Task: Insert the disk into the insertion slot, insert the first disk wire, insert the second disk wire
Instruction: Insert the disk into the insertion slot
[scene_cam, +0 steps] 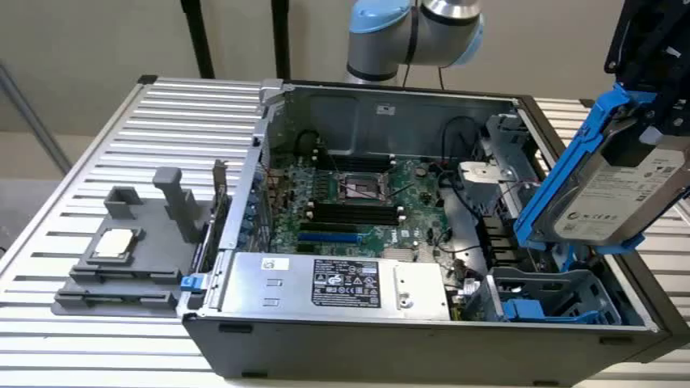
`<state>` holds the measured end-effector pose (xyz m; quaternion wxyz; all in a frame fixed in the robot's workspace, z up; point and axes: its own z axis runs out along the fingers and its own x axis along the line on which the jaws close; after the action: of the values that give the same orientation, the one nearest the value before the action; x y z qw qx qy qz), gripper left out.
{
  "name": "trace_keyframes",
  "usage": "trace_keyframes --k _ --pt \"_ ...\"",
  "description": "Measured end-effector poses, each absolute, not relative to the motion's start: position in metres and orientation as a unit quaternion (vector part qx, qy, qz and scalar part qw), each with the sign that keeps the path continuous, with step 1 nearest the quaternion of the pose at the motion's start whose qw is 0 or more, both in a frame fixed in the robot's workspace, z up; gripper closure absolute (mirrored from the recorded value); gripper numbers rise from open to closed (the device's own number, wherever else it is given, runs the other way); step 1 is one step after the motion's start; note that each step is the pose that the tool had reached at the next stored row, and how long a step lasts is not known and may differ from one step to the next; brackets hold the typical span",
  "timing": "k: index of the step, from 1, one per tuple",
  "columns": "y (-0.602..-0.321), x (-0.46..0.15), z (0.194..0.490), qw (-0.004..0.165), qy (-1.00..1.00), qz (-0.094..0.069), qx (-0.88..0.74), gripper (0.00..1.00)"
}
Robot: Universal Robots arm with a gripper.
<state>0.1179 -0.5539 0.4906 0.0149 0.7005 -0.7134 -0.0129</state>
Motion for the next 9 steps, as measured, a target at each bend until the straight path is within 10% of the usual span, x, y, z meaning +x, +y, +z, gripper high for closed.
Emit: trace_keyframes --k 9 --pt "-0.5539 0.1179 0.4906 0.015 -0.713 -0.013 0.701 0.68"
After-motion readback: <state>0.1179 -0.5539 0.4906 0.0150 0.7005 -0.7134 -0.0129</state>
